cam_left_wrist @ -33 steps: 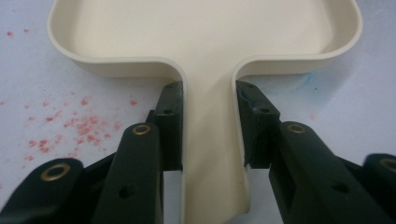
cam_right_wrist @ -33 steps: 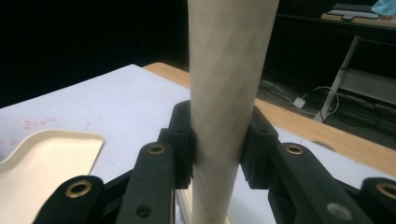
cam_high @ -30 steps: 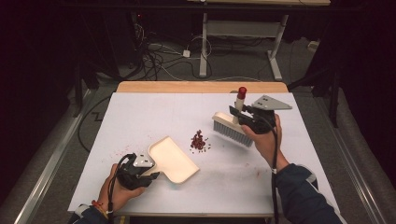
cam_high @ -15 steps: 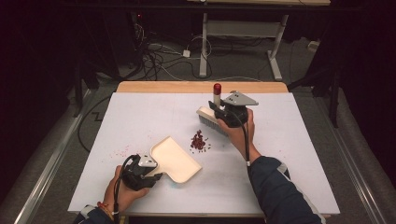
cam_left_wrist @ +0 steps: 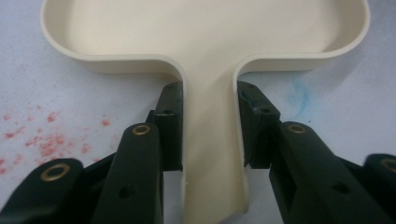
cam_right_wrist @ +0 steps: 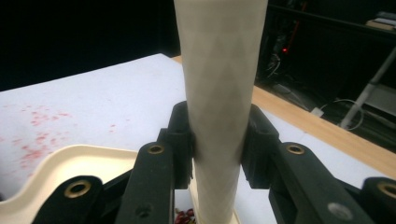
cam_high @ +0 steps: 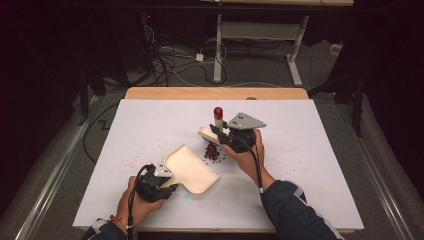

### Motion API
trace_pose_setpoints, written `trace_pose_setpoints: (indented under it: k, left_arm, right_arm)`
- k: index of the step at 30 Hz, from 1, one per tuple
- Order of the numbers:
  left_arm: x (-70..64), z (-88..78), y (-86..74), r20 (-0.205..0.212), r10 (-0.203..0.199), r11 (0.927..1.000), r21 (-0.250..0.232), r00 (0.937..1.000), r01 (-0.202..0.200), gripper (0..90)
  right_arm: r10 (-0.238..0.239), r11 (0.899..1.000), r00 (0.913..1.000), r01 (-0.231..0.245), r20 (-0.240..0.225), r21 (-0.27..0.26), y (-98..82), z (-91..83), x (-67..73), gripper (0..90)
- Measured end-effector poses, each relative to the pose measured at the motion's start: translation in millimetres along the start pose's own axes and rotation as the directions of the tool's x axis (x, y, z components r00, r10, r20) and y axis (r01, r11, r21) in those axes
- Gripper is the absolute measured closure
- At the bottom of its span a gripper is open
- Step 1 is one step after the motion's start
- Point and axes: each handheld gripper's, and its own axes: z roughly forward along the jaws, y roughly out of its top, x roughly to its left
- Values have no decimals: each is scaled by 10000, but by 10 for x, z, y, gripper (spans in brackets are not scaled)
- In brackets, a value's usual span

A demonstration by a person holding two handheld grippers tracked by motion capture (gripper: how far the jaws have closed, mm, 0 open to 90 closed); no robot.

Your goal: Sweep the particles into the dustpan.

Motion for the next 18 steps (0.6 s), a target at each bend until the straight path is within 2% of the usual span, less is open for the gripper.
trace_pose_setpoints:
  k: [3, 11, 15, 16, 18]
  left_arm:
    - [-24, 32, 38, 8, -53, 10000, 24, 10000, 53, 644]
    - [-86, 68, 94, -136, -343, 9994, 81, 9993, 344, 643]
    - [-120, 96, 145, -242, -430, 9990, 127, 9988, 433, 643]
    - [-127, 103, 159, -255, -439, 9989, 148, 9987, 442, 643]
    - [-134, 122, 184, -219, -571, 9983, 136, 9981, 574, 643]
  right_arm:
    - [-53, 10000, 10000, 53, -61, 66, 9, -8, 81, 689]
    - [231, 9997, 9997, -231, -106, 66, -1, -77, 231, 687]
    - [53, 9998, 9997, -49, -227, 168, 13, -104, 334, 686]
    - [125, 9998, 9991, -119, -411, 142, 19, -114, 363, 687]
    - [132, 9998, 9992, -127, -381, 134, 20, -119, 377, 686]
